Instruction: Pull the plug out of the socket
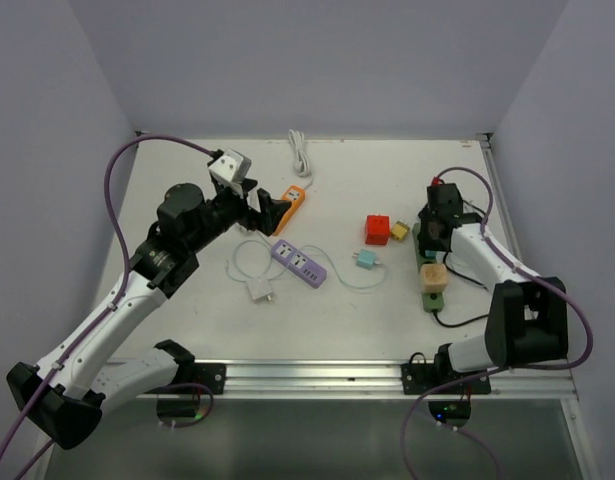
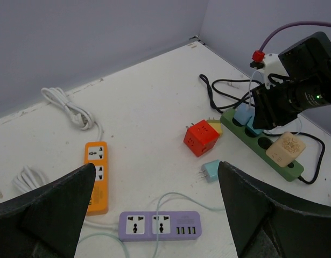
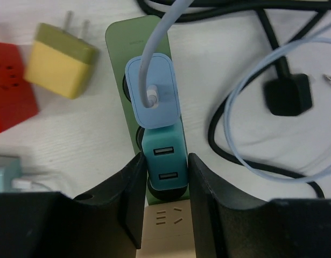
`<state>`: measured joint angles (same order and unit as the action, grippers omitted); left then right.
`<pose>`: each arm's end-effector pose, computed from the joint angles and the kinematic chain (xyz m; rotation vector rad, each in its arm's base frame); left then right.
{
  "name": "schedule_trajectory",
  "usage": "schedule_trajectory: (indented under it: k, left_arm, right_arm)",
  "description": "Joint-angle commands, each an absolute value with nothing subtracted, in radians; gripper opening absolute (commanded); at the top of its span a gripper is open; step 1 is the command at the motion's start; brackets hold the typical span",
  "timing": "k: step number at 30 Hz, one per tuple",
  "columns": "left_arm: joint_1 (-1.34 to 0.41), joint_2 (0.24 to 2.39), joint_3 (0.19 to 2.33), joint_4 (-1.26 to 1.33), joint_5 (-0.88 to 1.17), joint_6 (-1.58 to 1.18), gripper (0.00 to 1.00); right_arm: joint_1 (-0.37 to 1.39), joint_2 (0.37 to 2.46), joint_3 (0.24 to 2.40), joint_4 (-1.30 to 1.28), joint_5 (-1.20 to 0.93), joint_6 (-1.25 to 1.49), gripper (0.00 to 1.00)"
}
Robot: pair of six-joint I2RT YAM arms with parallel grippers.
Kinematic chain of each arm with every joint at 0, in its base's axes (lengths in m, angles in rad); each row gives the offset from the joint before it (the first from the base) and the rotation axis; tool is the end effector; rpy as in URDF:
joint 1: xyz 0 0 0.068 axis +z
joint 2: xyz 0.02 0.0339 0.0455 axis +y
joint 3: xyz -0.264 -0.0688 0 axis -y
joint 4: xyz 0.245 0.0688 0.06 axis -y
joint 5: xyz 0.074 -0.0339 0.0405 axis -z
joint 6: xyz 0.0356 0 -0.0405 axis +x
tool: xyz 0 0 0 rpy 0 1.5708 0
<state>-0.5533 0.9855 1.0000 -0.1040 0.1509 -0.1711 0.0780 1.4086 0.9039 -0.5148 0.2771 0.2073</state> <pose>0.1903 -0.1238 0.3873 0.4381 1.6462 -0.6707 0.2774 0.0119 0.2159 0.2649 2.5361 -0.2492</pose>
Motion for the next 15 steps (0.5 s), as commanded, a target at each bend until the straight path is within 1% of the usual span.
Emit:
schedule_trajectory:
  k: [1,6,15]
  left_arm:
    - [-0.561,0.966,0.996,-0.058,0.132,-0.14,1.0]
    - [-0.563,0.965,0.992,-0.06,0.117,-0.132,1.0]
    - [-0.561,0.966,0.991,-0.061,0.106,-0.126,1.0]
  right_arm:
    - [0.175,1.454,0.977,-0.41,0.058,0.255,0.0]
    - [0.244,1.473,1.026,-0.406,0.008,0.282,0.0]
    - [0.249,1.473,1.032,-0.357,-0.147,0.322,0.0]
